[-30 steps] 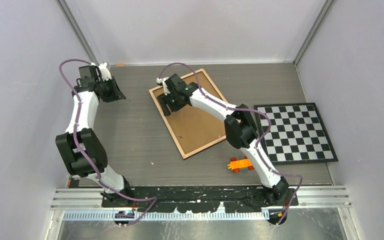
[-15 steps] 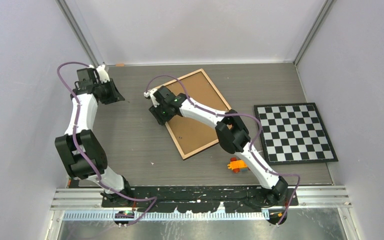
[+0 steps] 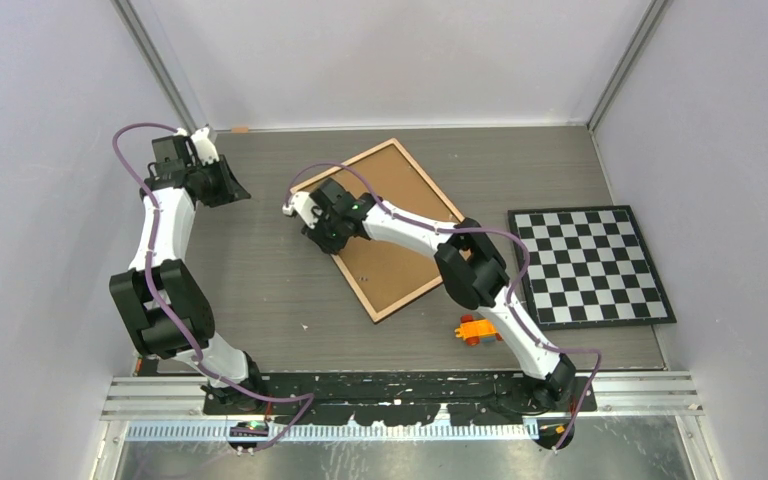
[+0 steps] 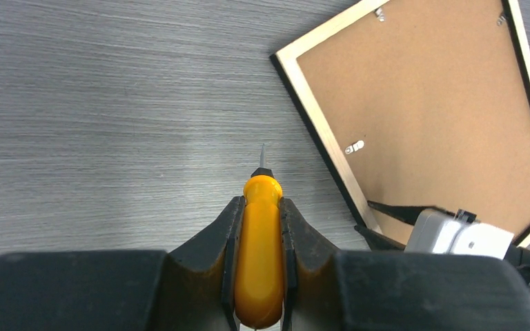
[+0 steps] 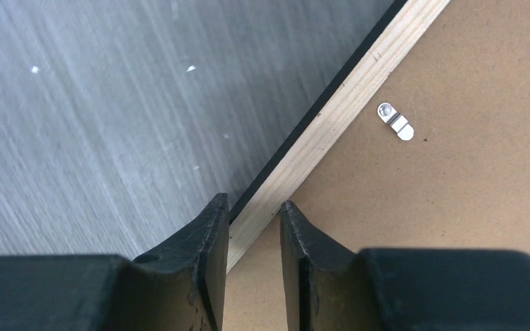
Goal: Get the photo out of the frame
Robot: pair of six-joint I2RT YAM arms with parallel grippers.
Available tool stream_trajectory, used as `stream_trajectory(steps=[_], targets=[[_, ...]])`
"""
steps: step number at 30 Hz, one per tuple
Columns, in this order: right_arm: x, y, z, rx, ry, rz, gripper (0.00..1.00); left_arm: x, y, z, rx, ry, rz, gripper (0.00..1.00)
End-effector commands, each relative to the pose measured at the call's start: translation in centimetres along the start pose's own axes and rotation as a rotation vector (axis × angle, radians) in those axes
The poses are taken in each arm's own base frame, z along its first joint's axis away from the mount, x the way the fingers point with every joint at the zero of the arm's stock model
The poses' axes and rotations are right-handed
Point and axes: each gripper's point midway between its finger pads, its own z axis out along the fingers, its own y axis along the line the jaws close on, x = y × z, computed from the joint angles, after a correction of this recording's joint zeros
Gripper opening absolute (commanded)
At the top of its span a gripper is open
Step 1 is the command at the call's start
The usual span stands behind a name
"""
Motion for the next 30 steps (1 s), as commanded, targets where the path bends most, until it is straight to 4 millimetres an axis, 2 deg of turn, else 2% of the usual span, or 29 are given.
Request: stream_trajectory(steps=[1,7,11,14,20,22,24,25,27,29,30], targets=[[5.6,3.7,0.5,-0.161,0.195,-0.296,0.01,-3.0,-0.8,-0.4,0.040,-0.078,0.018,0.00],[2.9,1.2,-1.5,-0.160,0.121,-0.457,0.01,-3.7,-0.8,-0.6,0.036,-0.088,0.032,0.00],[3.0,0.5,-3.1,-0.213,0.117,-0.547,0.01,-3.9,-0.8,-0.7,0.033,-0.092,0.036,0.00],[3.6,1.5,-5.0,-0.301,0.121,-0.628,0.01,-3.8,-0.7,-0.7,0.031,-0.089,0.035,0.00],[4.9,6.7,-8.3,-0.492,0.108,-0.629,0.01,-3.5,-0.6,-0.6,0.027,-0.085,0.031,0.00],[4.7,7.1,-8.4,-0.503,0.100,-0.596,0.01,-3.4,-0.6,-0.6,0.028,-0.082,0.028,0.00],[4.4,6.5,-8.0,-0.463,0.102,-0.582,0.02,-3.3,-0.6,-0.5,0.029,-0.081,0.026,0.00],[3.7,5.8,-7.7,-0.409,0.097,-0.539,0.07,-3.3,-0.6,-0.5,0.029,-0.082,0.024,0.00],[1.9,4.2,-8.0,-0.326,0.073,-0.419,0.30,-3.3,-0.7,-0.5,0.032,-0.080,0.025,0.00],[-0.2,2.3,-9.4,-0.268,0.009,-0.232,0.47,-3.3,-0.7,-0.5,0.033,-0.082,0.027,0.00],[-1.0,0.6,-10.3,-0.229,-0.026,-0.141,0.54,-3.3,-0.7,-0.5,0.034,-0.082,0.028,0.00]])
